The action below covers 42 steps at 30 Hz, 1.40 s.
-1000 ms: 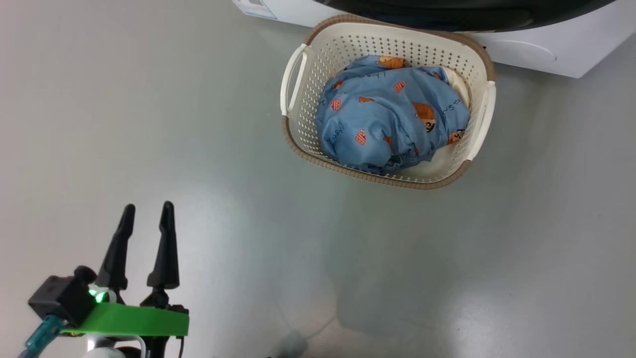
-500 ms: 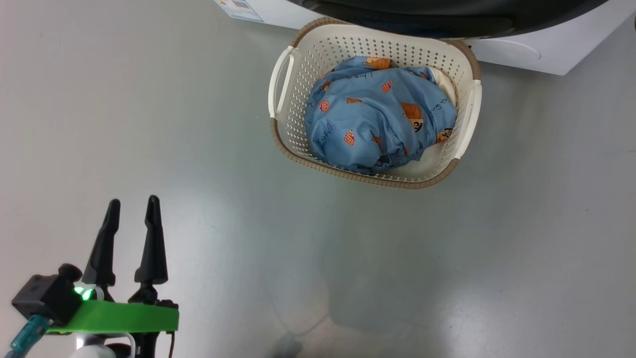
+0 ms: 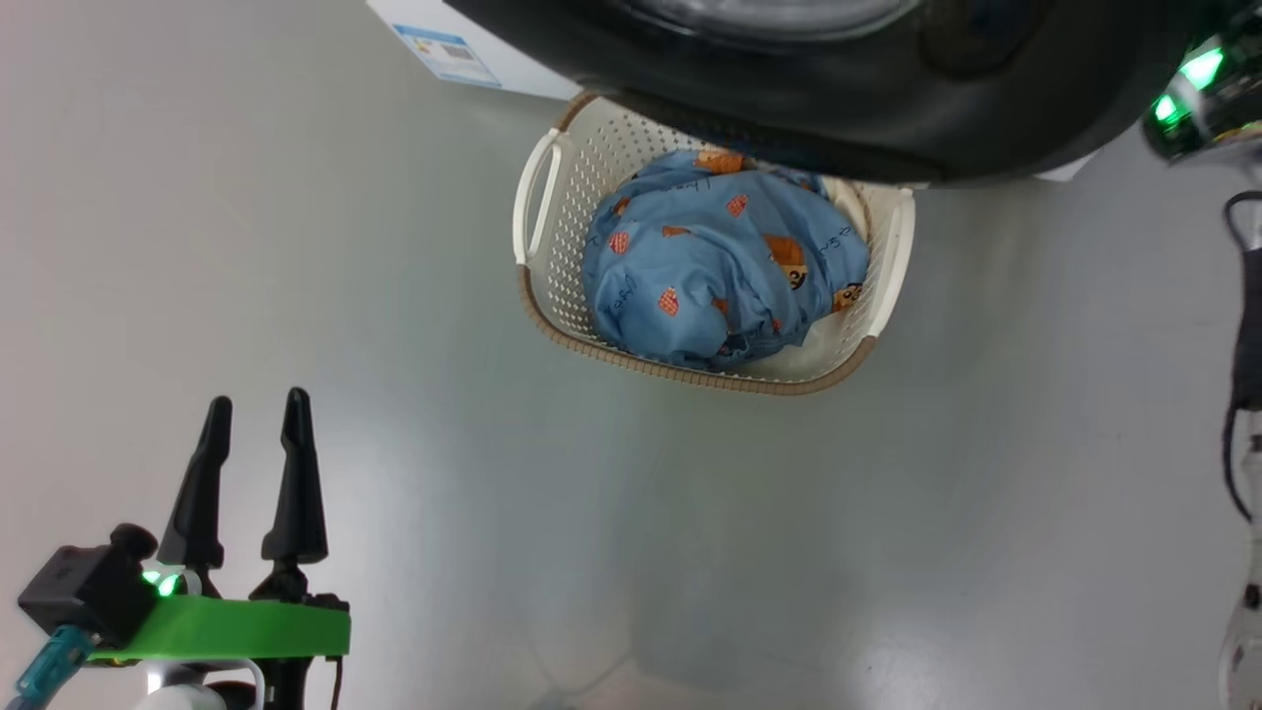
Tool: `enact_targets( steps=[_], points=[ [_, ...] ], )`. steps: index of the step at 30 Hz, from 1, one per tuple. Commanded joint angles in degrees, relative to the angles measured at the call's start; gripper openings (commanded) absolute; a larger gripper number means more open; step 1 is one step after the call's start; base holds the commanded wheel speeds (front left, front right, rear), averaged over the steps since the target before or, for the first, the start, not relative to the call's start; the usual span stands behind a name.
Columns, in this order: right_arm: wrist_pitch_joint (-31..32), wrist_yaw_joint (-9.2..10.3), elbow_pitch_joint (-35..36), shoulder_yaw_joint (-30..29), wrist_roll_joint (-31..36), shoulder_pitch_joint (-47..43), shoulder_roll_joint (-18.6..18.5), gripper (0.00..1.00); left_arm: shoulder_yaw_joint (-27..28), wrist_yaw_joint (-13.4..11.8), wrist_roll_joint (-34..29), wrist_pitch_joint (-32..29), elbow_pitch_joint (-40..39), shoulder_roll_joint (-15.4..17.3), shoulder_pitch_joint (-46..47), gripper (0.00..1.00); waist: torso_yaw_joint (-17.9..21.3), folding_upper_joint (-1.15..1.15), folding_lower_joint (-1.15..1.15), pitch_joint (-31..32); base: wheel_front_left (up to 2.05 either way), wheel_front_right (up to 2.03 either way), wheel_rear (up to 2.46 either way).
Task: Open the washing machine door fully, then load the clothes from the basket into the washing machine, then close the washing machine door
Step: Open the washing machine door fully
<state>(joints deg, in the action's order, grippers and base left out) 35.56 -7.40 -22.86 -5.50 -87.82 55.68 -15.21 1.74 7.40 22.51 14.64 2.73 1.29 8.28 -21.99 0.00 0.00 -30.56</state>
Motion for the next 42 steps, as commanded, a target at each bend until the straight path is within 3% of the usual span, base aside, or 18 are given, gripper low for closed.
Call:
enact_targets(
  steps=[1, 19, 31, 42],
  points=[
    [0.7, -0.09, 1.8, 1.8, -0.4, -1.3, 1.9, 0.0, 2.3, 0.1, -0.4, 0.4, -0.9, 1.6, 0.4, 1.0, 0.9, 0.0, 0.0, 1.2, 0.0, 0.0, 0.0],
    [2.1, -0.09, 1.9, 8.1, -0.9, -10.3, 6.4, 0.0, 2.9, 0.1, -0.8, 0.4, 0.2, 1.6, -0.9, 1.0, 4.4, 0.0, 0.0, 11.0, 0.0, 0.0, 0.0],
    [1.7, -0.09, 1.5, 11.8, -0.7, -17.0, 8.6, 0.0, 3.0, 0.1, -0.3, 0.4, 0.8, 1.6, -3.3, 1.0, 4.4, 0.0, 0.0, 18.2, 0.0, 0.0, 0.0],
    [1.0, -0.09, 1.3, 16.1, 0.3, -19.8, 9.9, 0.0, 2.5, 0.1, 0.6, 0.4, 1.3, 1.6, -3.9, 1.0, 3.2, 0.0, 0.0, 20.7, 0.0, 0.0, 0.0]
  ],
)
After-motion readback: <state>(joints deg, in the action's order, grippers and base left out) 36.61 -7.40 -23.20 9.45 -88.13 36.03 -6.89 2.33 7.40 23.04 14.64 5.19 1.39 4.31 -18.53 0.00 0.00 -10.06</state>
